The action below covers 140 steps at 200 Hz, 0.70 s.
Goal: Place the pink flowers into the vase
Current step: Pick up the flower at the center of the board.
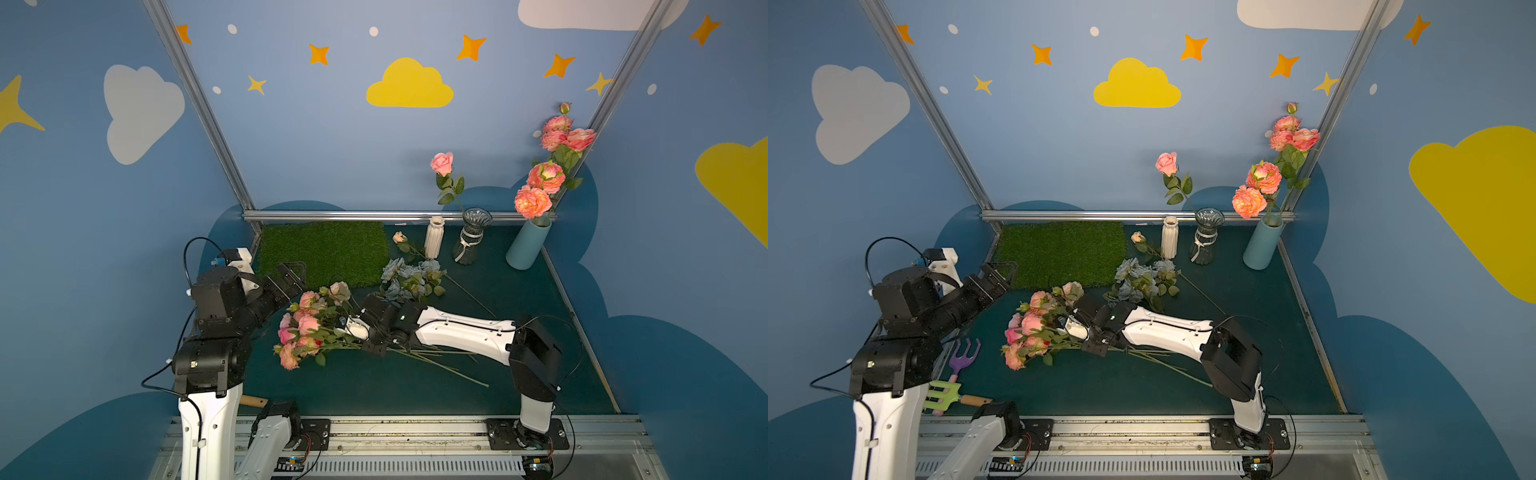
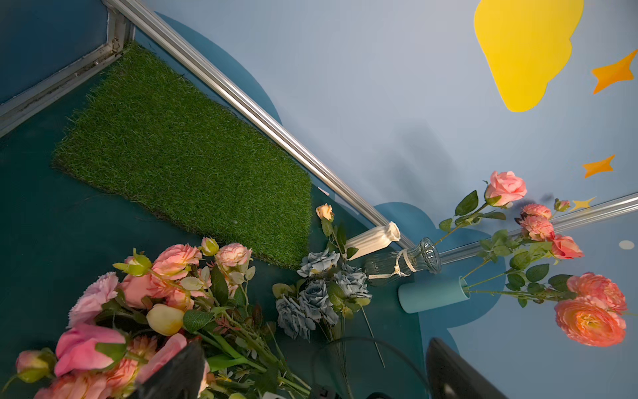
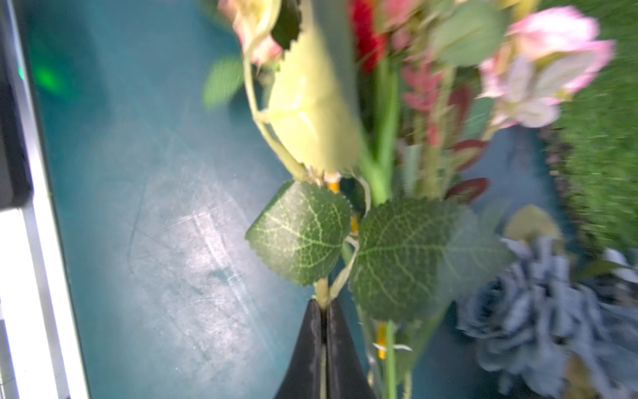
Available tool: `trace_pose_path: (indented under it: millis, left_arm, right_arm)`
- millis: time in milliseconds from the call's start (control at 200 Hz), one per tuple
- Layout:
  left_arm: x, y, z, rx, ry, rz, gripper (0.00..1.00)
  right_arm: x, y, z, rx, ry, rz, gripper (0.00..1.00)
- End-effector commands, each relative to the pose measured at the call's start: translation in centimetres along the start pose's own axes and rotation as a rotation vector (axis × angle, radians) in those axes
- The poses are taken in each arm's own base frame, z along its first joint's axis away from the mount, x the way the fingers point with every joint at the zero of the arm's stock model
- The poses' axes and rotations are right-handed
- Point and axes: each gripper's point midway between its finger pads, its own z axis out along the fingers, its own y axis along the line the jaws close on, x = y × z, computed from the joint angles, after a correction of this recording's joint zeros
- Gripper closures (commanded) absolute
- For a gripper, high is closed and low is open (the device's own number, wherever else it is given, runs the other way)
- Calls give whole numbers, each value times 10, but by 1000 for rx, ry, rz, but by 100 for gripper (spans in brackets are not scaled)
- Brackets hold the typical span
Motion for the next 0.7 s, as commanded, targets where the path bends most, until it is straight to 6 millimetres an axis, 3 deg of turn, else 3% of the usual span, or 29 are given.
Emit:
trace_pose_path:
  millis: [0, 115, 320, 541, 696]
  left_arm:
    - [1, 4, -2, -21, 0, -2, 0]
    - [1, 6, -1, -28, -2, -2, 0]
    - [12, 16, 6, -28, 8, -18, 0]
    - [24, 30, 18, -48, 42, -25, 0]
    - [28, 34, 27, -49, 53, -26, 0]
  right_arm:
    - [-21, -14, -23, -22, -97, 32, 100]
    - [-33, -38, -47, 31, -159, 54, 100]
    - [-55, -102, -100, 187, -294, 129, 100]
    - [-86, -165, -180, 447, -524, 178, 100]
    - [-103, -207, -248, 734, -732, 137, 100]
